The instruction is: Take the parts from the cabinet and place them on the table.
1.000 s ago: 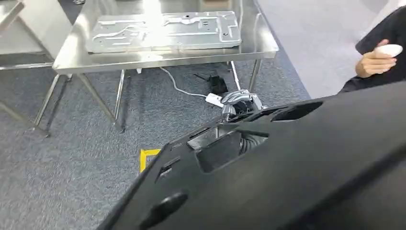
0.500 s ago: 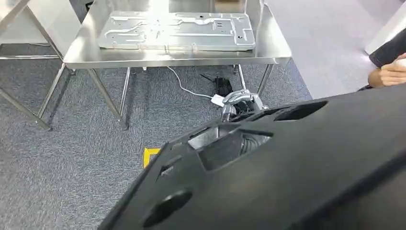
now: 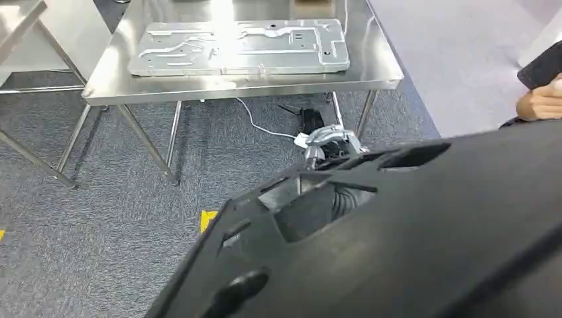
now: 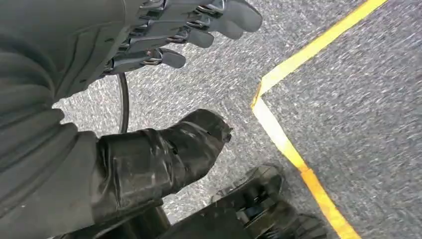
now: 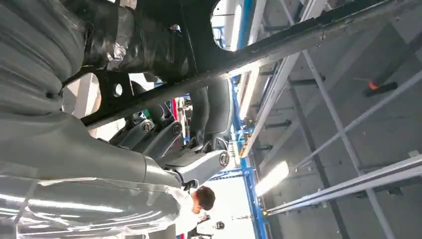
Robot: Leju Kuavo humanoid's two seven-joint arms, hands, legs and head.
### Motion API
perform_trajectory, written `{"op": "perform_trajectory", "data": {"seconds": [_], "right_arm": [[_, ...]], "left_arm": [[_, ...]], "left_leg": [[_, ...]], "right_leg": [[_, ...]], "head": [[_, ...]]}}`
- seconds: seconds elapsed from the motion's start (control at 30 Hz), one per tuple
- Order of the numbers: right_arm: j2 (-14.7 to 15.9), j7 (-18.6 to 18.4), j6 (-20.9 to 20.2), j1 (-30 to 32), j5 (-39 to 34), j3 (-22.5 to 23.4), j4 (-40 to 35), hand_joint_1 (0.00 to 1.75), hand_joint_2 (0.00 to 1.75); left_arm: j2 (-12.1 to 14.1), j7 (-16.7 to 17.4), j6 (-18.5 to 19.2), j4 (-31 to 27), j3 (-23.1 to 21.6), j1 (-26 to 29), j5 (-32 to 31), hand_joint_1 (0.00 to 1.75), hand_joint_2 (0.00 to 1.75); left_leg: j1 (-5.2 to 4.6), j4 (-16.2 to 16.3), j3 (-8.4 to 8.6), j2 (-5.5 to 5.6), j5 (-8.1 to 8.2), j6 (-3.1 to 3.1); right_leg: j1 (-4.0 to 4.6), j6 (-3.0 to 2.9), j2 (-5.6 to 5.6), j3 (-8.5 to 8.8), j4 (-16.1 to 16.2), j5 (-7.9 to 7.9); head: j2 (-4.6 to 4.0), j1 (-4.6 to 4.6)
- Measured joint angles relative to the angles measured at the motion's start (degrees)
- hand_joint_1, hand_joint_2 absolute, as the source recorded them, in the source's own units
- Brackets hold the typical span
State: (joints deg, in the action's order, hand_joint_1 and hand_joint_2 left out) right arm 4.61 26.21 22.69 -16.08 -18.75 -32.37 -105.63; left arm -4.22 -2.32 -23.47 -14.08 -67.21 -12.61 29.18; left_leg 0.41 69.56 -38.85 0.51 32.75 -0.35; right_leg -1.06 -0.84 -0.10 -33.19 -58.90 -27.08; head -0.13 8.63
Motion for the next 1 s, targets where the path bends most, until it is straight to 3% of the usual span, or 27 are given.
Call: {"op": "perform_trajectory", "data": {"seconds": [0.03, 0.07, 0.1, 0.13, 0.2, 0.23, 0.33, 0.37, 0.43, 0.47, 0.53, 0.57, 0.6, 0.63, 0.7, 0.73, 0.77, 0.8, 0.83, 0.9, 0.93, 1.0], "right_arm": [[0.0, 0.0, 0.0, 0.0, 0.0, 0.0, 0.0, 1.75, 1.75], [0.0, 0.0, 0.0, 0.0, 0.0, 0.0, 0.0, 1.75, 1.75], [0.0, 0.0, 0.0, 0.1, 0.0, 0.0, 0.0, 1.75, 1.75], [0.0, 0.0, 0.0, 0.1, 0.0, 0.0, 0.0, 1.75, 1.75], [0.0, 0.0, 0.0, 0.0, 0.0, 0.0, 0.0, 1.75, 1.75], [0.0, 0.0, 0.0, 0.0, 0.0, 0.0, 0.0, 1.75, 1.75], [0.0, -0.1, -0.1, 0.0, 0.0, 0.0, 0.0, 1.75, 1.75], [0.0, 0.0, 0.0, 0.0, 0.0, 0.0, 0.0, 1.75, 1.75], [0.0, 0.0, -0.1, -0.1, 0.0, 0.0, 0.0, 1.75, 1.75], [0.0, 0.0, -0.1, -0.3, 0.0, 0.0, 0.0, 1.75, 1.75], [0.0, -0.1, -0.1, -0.2, 0.0, 0.0, 0.1, 1.75, 1.75], [0.0, -0.1, -0.1, -0.1, 0.0, 0.0, 0.2, 1.75, 1.75], [0.0, -0.1, -0.1, 0.0, 0.0, 0.0, 0.2, 1.75, 1.75], [0.0, -0.2, 0.0, 0.0, 0.0, 0.0, 0.2, 1.75, 1.75], [0.0, -0.2, 0.0, 0.0, 0.1, 0.0, 0.2, 1.75, 1.75], [0.0, -0.3, 0.1, 0.0, 0.2, 0.0, 0.3, 1.75, 1.75], [0.0, -0.4, 0.2, 0.0, 0.2, 0.0, 0.3, 1.75, 1.75], [0.0, -0.3, 0.2, 0.1, 0.2, 0.0, 0.3, 1.75, 1.75], [0.0, -0.3, 0.2, 0.3, 0.2, 0.0, 0.2, 1.75, 1.75], [-0.2, -0.3, 0.2, 0.2, 0.3, -0.1, 0.1, 1.75, 1.75], [-0.4, -0.3, 0.2, 0.1, 0.3, 0.0, 0.0, 1.75, 1.75], [-0.5, -0.3, 0.2, 0.0, 0.3, 0.0, 0.0, 1.75, 1.75]], "left_arm": [[0.0, 0.0, 0.0, 0.0, 0.0, 0.1, -0.2, 0.0, 1.75], [0.0, 0.0, 0.0, 0.0, 0.0, 0.2, -0.2, 0.0, 1.75], [0.0, 0.0, 0.1, 0.0, 0.0, 0.3, -0.2, 0.0, 1.75], [0.0, 0.0, 0.2, 0.0, 0.0, 0.3, -0.2, 0.0, 1.75], [0.0, 0.0, 0.2, 0.0, 0.0, 0.2, -0.3, 0.0, 1.75], [0.1, 0.0, 0.2, 0.0, 0.0, 0.2, -0.3, 0.0, 1.75], [0.1, 0.0, 0.2, 0.0, 0.0, 0.1, -0.3, 0.0, 1.75], [0.1, 0.0, 0.2, 0.0, 0.0, 0.3, -0.3, 0.0, 1.75], [0.1, 0.1, 0.2, 0.0, 0.0, 0.2, -0.4, 0.0, 1.75], [0.2, 0.1, 0.2, 0.0, 0.0, 0.2, -0.4, 0.0, 1.75], [0.2, 0.1, 0.3, 0.0, 0.0, -0.1, -0.4, 0.0, 1.75], [0.2, 0.1, 0.4, 0.0, 0.0, 0.0, -0.4, 0.0, 1.75], [0.2, 0.1, 0.4, 0.0, 0.0, 0.1, -0.4, 0.0, 1.75], [0.2, 0.2, 0.4, 0.0, 0.0, 0.4, -0.4, 0.0, 1.75], [0.2, 0.2, 0.4, 0.0, 0.0, 0.4, -0.4, 0.0, 1.75], [0.2, 0.2, 0.4, 0.0, 0.0, 0.4, -0.4, 0.0, 1.75], [0.2, 0.2, 0.4, 0.0, 0.0, 0.3, -0.4, 0.0, 1.75], [0.2, 0.2, 0.3, 0.0, 0.0, 0.2, -0.4, 0.0, 1.75], [0.2, 0.2, 0.3, 0.0, 0.0, 0.3, -0.4, 0.0, 1.75], [0.2, 0.2, 0.3, 0.0, 0.0, 0.2, -0.4, 0.0, 1.75], [0.2, 0.2, 0.3, 0.0, 0.0, 0.2, -0.4, 0.0, 1.75], [0.2, 0.2, 0.3, 0.0, 0.0, -0.1, -0.4, 0.0, 1.75]], "left_leg": [[0.03, 4.2, -2.64, -0.08, 1.22, -0.11], [0.03, 6.4, -4.34, -0.09, 1.14, -0.11], [0.03, 6.1, -4.78, -0.09, -0.11, 0.01], [0.0, 3.2, -4.01, -0.09, -2.67, 0.3], [-0.38, -6.7, 0.02, -0.09, -8.94, 1.45], [-0.58, -9.0, 1.3, -0.18, -8.54, 2.09], [-1.14, -11.2, 2.17, -0.1, -7.62, 2.62], [-1.06, -11.6, 2.77, -0.14, -7.42, 2.95], [-0.52, -12.8, 4.71, -0.01, -7.43, 3.32], [-0.52, -13.0, 5.03, 0.0, -7.28, 3.5], [-0.55, -13.0, 5.66, 0.02, -6.66, 3.92], [-0.56, -13.0, 6.06, 0.03, -6.24, 3.9], [-0.55, -12.9, 6.37, 0.03, -5.99, 3.9], [-0.5, -12.8, 7.31, 0.06, -5.23, 3.81], [-0.35, -12.4, 8.79, 0.21, -3.86, 3.42], [-0.37, -12.3, 8.63, 0.28, -3.22, 3.03], [-0.48, -11.7, 9.13, 0.39, -2.8, 2.61], [-0.52, -11.5, 8.59, 0.49, -2.39, 2.12], [-0.46, -11.3, 9.03, 0.44, -2.15, 1.69], [-0.38, -11.1, 9.36, 0.42, -1.53, 1.19], [-0.22, -9.7, 8.93, 0.25, -1.39, 0.91], [-0.12, -2.9, 5.22, 0.11, 0.27, 0.29]], "right_leg": [[0.06, -0.01, 0.0, 0.24, 0.0, -0.29], [0.09, -0.04, 0.02, 0.54, 0.0, -0.59], [0.12, -0.02, 0.09, 0.96, 0.0, -0.89], [0.17, 0.02, 0.19, 1.54, 0.0, -1.3], [0.31, 0.2, 0.19, 2.92, 0.0, -2.21], [0.19, 0.38, 0.16, 3.2, 0.3, -2.56], [0.29, 1.48, 0.12, 3.77, 0.5, -2.34], [0.5, 1.83, 0.05, 4.11, 0.7, -2.07], [0.23, 2.29, 0.08, 3.78, -1.0, -3.02], [0.22, 2.37, 0.09, 2.77, -2.9, -3.82], [0.23, 2.57, 0.12, -3.28, -12.1, -7.38], [0.23, 2.7, 0.11, -5.71, -15.2, -8.37], [0.19, 2.81, 0.11, -6.75, -16.1, -8.43], [-0.03, 3.0, 0.1, -7.51, -14.6, -6.28], [-0.39, 3.19, 0.08, -5.08, -5.8, 1.35], [-0.58, 3.19, 0.1, -4.36, -1.7, 4.56], [-0.13, 3.08, 0.01, -4.31, -1.1, 2.16], [0.04, 2.2, -0.01, -3.85, -1.2, 1.8], [0.02, 1.71, 0.08, -4.1, -1.1, 2.47], [-0.11, 0.98, 0.17, -3.19, -0.8, 2.07], [-0.19, 0.67, 0.14, -2.44, -0.7, 1.82], [-0.18, 0.18, 0.01, -1.66, -0.6, 1.18]], "head": [[0.0, 0.02], [0.0, 0.04], [0.0, 0.04], [0.0, 0.02], [0.0, 0.04], [0.0, -0.11], [0.0, -0.2], [0.0, -0.15], [0.0, -0.22], [0.0, -0.2], [0.0, -0.24], [0.0, -0.2], [0.0, -0.2], [0.0, -0.41], [0.0, -0.48], [0.0, -0.81], [0.0, -0.76], [0.0, -0.89], [0.0, -1.03], [0.0, -1.16], [0.0, -1.0], [0.0, -0.44]]}}
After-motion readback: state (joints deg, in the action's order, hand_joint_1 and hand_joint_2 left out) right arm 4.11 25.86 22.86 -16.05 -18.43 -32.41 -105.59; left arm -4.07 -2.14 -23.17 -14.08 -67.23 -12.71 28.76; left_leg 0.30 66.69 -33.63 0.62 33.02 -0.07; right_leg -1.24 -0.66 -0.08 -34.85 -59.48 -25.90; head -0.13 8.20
